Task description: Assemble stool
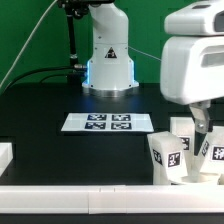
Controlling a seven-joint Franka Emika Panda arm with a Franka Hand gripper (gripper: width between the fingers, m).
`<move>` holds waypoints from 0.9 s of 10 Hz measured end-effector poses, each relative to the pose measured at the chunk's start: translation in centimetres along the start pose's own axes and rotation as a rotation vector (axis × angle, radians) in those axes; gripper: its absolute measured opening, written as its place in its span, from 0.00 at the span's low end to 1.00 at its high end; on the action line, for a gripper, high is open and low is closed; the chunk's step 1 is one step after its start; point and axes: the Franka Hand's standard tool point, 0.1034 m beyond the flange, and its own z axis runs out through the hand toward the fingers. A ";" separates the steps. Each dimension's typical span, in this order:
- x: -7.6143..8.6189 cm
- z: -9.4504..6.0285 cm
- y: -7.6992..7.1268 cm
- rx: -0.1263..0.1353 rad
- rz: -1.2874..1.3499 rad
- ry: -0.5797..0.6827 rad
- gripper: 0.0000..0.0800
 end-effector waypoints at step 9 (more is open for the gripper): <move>-0.6 0.9 -1.1 -0.042 -0.633 -0.103 0.81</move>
Offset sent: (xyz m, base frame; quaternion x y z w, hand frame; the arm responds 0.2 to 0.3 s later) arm -0.0075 0.0165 0.0125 -0.0036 -0.0011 -0.1632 0.9866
